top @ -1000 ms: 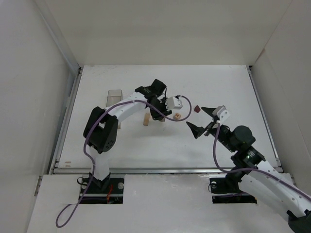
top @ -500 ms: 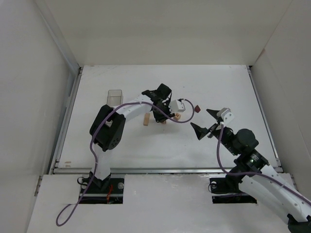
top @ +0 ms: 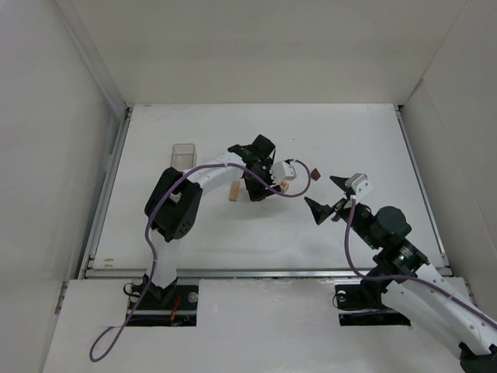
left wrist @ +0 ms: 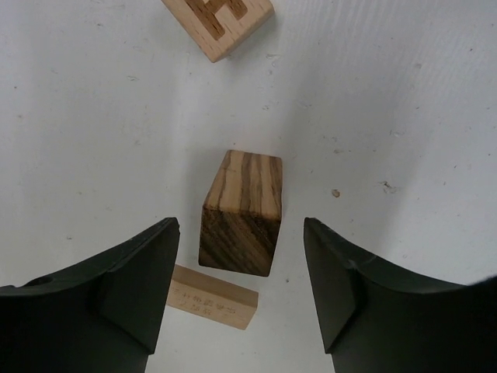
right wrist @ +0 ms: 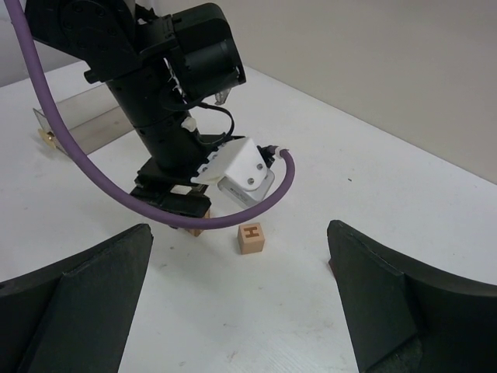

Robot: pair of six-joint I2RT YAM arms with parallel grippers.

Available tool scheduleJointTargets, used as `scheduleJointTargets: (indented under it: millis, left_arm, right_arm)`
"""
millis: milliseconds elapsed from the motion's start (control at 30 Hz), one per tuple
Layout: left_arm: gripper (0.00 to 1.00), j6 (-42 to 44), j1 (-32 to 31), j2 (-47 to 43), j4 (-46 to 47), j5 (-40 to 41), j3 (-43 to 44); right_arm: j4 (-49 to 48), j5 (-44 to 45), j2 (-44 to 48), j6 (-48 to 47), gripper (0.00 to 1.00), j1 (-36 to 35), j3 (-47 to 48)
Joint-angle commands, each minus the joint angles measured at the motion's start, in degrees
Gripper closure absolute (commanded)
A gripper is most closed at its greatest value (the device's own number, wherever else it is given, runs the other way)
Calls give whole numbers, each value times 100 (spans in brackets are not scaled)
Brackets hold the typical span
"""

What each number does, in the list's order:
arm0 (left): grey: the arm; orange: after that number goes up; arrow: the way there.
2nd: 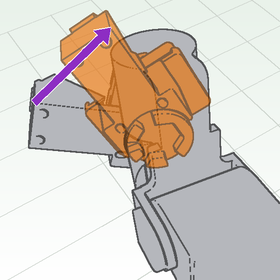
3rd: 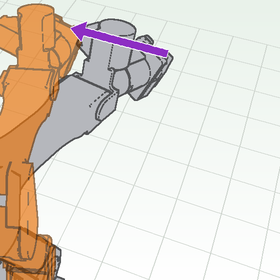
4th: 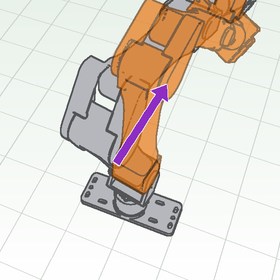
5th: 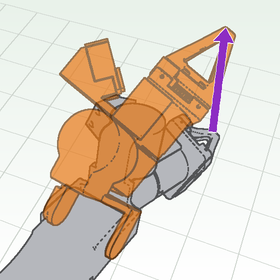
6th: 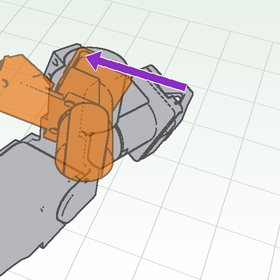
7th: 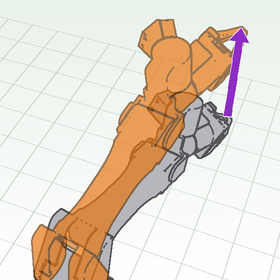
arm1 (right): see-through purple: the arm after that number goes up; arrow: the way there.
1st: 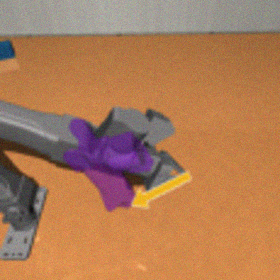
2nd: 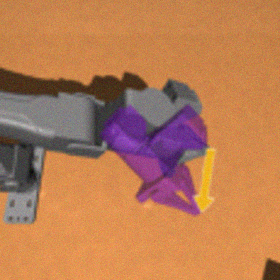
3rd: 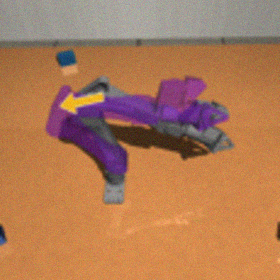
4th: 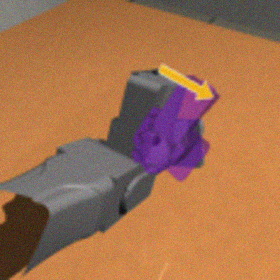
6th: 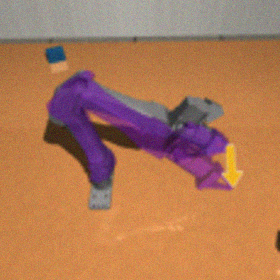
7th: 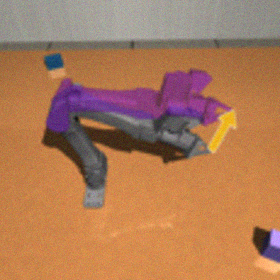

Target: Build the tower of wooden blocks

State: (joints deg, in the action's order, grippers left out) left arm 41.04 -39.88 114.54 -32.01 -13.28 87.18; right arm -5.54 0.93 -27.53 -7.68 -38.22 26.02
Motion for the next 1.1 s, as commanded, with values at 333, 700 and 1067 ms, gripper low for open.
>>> scheduleJointTargets:
  millis: [333, 700, 1067]
  left_arm:
    - [27, -43, 32, -1530, -262, -306, 63]
    - [29, -2871, 1017, -1744, 143, -474, -773]
    - [33, -3585, 1070, -1171, 941, 888, -860]
  right_arm:
    - [-175, 135, -199, 117, 0, 25, 105]
    - [-229, 1076, -964, 1102, 0, 25, 676]
    - [-61, 760, -982, 1155, 0, 25, 808]
